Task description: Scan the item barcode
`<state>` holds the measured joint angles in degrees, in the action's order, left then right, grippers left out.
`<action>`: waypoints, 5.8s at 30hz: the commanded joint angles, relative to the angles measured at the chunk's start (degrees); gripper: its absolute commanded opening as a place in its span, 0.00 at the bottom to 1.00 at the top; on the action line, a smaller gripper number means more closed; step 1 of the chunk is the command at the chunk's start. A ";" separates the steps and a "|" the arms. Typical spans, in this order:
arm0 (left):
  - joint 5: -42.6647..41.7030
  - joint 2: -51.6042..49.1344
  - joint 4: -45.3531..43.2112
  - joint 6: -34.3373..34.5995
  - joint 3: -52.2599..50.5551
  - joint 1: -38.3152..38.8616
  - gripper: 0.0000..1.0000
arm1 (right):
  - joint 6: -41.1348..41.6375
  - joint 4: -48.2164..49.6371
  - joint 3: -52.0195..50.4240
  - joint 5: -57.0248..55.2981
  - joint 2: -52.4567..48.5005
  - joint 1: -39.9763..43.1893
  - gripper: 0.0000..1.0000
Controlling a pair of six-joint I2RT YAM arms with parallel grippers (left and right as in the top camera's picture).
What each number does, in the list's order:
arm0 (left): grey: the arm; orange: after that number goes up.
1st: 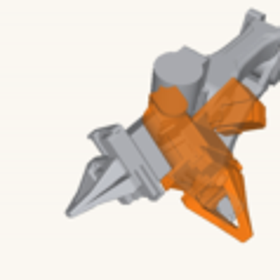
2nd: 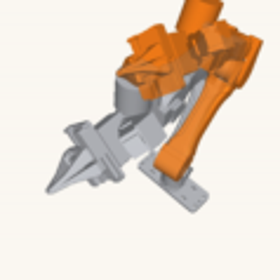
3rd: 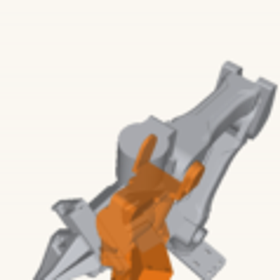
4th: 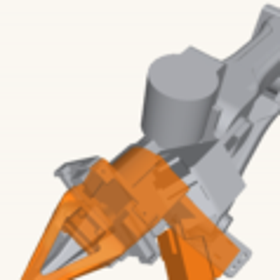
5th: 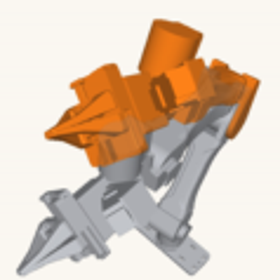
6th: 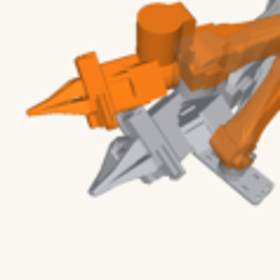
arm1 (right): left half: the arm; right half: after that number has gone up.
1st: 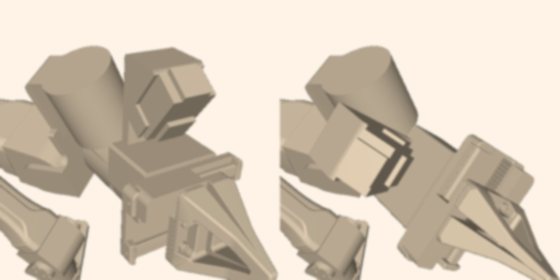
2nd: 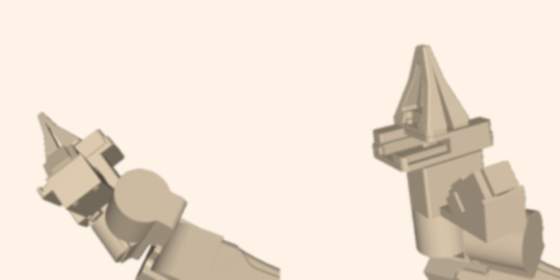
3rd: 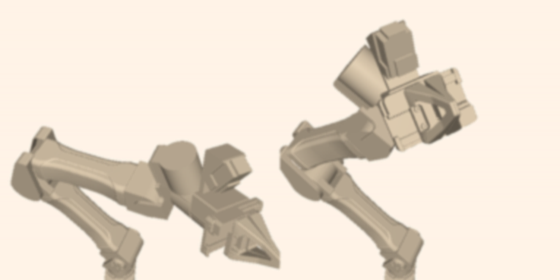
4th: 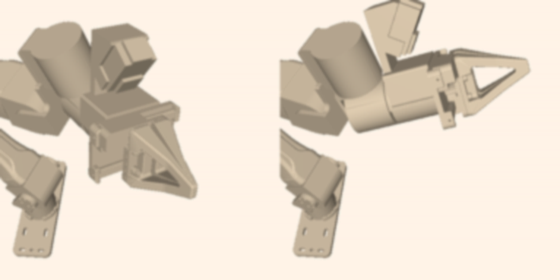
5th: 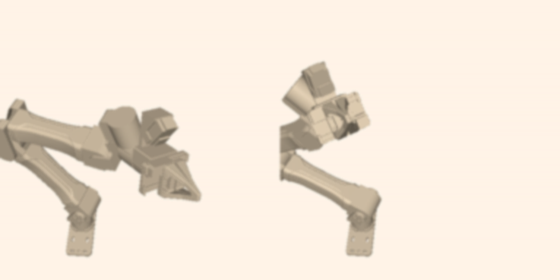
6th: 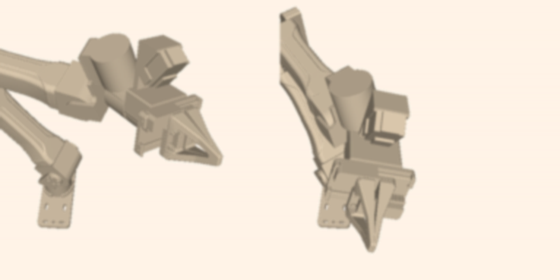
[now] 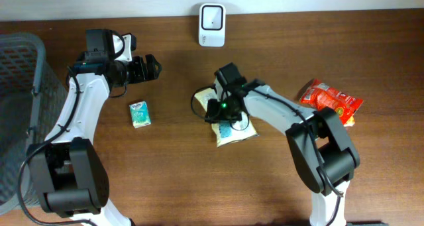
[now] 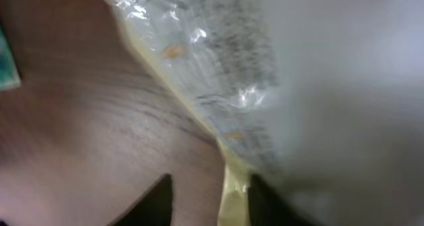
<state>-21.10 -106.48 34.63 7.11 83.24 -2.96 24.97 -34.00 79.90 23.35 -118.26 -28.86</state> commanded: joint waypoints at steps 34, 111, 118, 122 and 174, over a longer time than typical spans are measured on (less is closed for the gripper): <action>-0.04 -0.46 -0.07 -0.52 0.26 -0.13 0.99 | -26.38 -22.58 9.20 -5.53 11.28 14.01 0.61; -0.07 -0.46 -0.07 -0.52 0.26 -0.13 0.99 | -47.28 -13.40 9.64 62.75 18.36 22.93 0.04; -0.04 -0.46 -0.09 -0.52 0.26 -0.13 0.99 | -46.99 -12.52 9.64 60.92 18.36 22.86 0.04; -0.04 -0.46 -0.09 -0.52 0.26 -0.13 0.99 | -47.04 -17.35 9.40 47.30 17.14 21.07 0.04; -0.07 -0.46 -0.09 -0.52 0.26 -0.13 0.99 | -65.70 -27.17 26.08 -14.51 -10.80 5.35 0.98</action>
<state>-21.10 -106.48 34.63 7.11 83.24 -2.96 -38.52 -61.78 105.91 7.99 -128.16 -23.66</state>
